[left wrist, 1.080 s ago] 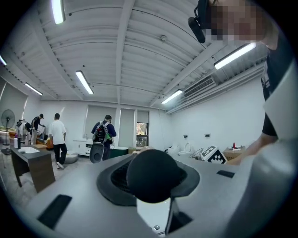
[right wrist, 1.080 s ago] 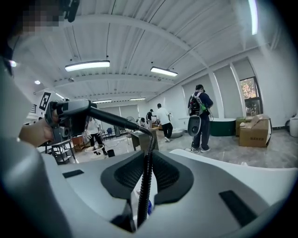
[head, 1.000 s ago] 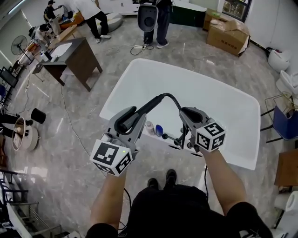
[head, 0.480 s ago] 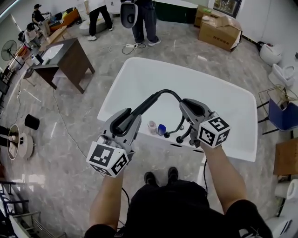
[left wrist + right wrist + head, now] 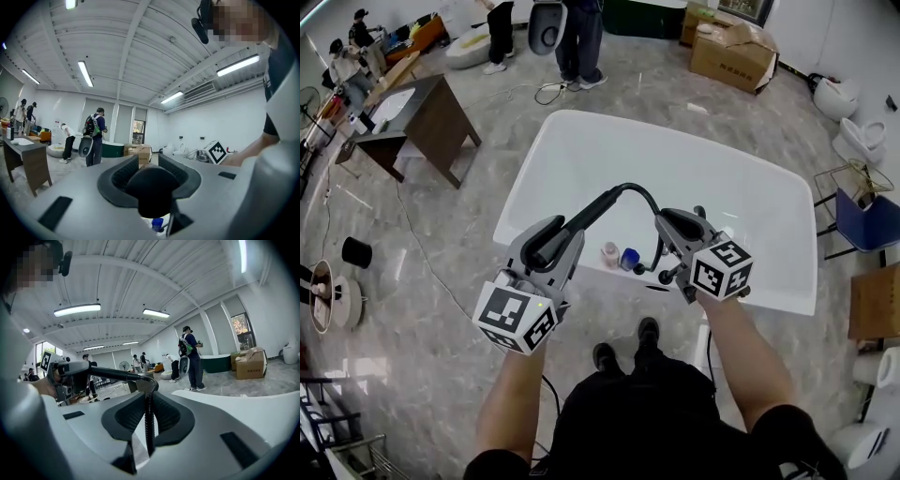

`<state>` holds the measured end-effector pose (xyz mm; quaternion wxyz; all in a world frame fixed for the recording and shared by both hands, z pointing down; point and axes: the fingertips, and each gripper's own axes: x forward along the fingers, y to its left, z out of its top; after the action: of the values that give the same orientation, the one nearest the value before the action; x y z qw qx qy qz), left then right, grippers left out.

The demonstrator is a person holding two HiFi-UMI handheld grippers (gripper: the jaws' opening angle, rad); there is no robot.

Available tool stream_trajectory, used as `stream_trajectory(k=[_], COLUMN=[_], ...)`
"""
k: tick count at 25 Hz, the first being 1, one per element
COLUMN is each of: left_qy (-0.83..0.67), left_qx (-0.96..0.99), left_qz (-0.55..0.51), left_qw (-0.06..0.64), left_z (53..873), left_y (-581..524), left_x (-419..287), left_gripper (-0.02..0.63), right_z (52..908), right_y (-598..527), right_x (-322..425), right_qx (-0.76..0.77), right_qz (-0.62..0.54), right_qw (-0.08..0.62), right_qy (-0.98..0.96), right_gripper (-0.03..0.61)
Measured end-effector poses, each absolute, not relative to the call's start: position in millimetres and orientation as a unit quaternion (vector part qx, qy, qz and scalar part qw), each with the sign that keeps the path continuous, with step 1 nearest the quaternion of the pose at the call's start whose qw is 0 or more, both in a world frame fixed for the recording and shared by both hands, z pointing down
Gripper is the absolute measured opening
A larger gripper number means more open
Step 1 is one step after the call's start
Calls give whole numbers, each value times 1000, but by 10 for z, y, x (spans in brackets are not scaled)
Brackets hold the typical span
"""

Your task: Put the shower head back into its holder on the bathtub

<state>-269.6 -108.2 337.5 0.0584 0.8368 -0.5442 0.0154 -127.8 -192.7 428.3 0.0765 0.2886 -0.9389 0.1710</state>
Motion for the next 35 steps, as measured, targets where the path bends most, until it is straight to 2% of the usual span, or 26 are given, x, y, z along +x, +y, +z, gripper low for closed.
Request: stream_trajectory(k=[13,14,21,35], left_qy=[-535,-530,-485,-423], left_qx=[841,844,870,901], left_qz=[31,30,12,52], left_qw=[73,74,91,74], left_z=[3510,3513,3542,3657], left_y=[-1252,-1260,-1293,-1256], left_x=[-2412,-2377,-2060,-1581], left_gripper=[144,143,143,143], right_z=[5291,5328,5398,5162], right_y=[-1900,-1887,-1773,-1498], right_x=[-1190,-1198,-1125,-169], right_qx=[267,264,268,385], right_qz=[238,245,258,278], right_qw=[178,176,169,104], right_qy=[-917,-916,-913,-874], right_gripper=[55,15,15,17])
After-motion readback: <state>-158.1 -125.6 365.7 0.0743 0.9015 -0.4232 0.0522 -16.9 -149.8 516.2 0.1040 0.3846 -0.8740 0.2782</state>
